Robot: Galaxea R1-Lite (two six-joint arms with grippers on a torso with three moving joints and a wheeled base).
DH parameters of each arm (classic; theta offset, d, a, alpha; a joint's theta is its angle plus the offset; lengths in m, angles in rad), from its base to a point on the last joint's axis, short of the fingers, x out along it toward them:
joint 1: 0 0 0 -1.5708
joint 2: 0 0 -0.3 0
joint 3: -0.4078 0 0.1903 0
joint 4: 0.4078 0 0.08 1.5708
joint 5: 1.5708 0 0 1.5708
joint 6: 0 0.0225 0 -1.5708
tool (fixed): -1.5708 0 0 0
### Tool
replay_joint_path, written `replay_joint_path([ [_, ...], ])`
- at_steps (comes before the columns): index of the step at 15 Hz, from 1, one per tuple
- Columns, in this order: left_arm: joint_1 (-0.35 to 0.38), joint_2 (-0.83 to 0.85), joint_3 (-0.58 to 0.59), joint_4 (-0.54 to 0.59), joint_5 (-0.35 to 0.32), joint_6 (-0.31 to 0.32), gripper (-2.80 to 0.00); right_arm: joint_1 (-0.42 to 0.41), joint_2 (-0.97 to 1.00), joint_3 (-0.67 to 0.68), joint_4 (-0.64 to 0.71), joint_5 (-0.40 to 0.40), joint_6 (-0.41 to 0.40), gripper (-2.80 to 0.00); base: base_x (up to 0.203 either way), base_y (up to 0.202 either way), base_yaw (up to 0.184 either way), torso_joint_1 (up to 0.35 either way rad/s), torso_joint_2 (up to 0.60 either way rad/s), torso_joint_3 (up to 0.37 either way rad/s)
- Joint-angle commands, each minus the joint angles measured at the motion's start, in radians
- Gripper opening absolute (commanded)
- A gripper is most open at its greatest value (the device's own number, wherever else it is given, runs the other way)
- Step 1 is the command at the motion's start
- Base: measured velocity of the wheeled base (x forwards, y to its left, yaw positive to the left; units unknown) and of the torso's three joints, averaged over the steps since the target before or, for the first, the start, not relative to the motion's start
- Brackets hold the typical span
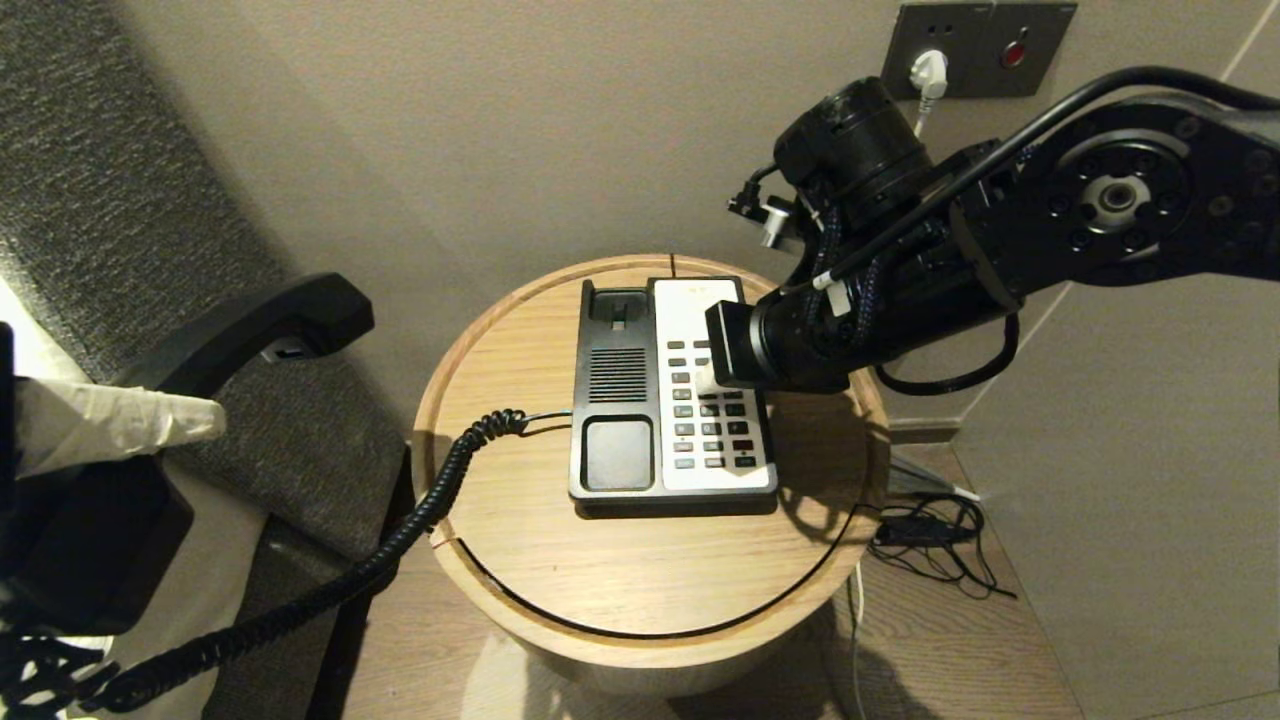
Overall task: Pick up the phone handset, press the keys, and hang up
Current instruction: Dial the number
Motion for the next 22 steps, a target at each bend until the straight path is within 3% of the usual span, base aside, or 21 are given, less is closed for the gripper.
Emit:
replay_joint_path([
  [1, 0.000, 0.001, 0.000, 0.005, 0.003, -0.004, -2.80, 0.000, 0.003, -0.003, 0.004, -0.002, 0.002, -2.80, 0.000, 0.000, 0.000, 0.000, 0.00, 0.000],
  [22, 0.001, -0.003, 0.006, 0.005, 0.002, -0.006, -2.80, 0.023, -0.027, -0.012, 0.080, 0.000, 0.014, -2.80, 0.000, 0.000, 0.000, 0.000, 0.00, 0.000],
])
